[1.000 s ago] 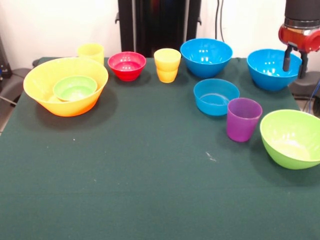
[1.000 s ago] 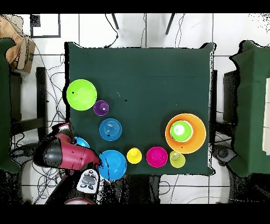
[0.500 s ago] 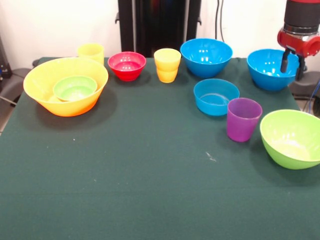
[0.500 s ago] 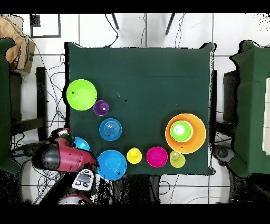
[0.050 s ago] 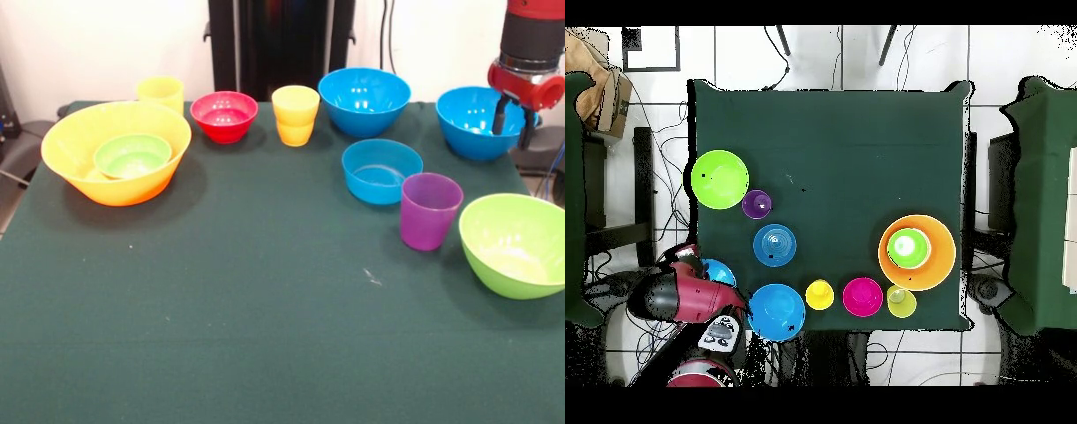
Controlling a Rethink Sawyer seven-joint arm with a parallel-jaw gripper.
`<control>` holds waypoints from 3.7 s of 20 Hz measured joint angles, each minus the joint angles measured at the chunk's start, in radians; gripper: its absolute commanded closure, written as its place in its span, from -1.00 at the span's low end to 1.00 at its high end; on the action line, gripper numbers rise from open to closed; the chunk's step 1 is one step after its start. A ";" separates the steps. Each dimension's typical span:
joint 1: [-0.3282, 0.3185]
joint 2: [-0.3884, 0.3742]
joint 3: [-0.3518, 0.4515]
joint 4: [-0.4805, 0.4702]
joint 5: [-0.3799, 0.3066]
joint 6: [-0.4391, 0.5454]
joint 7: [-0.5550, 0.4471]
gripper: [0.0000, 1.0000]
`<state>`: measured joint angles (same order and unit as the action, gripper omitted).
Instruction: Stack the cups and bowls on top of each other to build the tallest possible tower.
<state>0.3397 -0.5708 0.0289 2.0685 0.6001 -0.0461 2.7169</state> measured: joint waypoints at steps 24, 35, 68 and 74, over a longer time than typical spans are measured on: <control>0.072 0.098 -0.116 -0.092 0.021 0.000 0.000 -1.00; 0.101 0.102 -0.156 -0.107 0.028 0.001 0.000 1.00; -0.068 -0.338 -0.144 0.067 0.027 0.205 0.000 1.00; -0.081 -0.358 -0.133 0.095 0.027 0.205 0.000 1.00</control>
<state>0.2588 -0.9288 -0.1039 2.1638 0.6270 0.1587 2.7169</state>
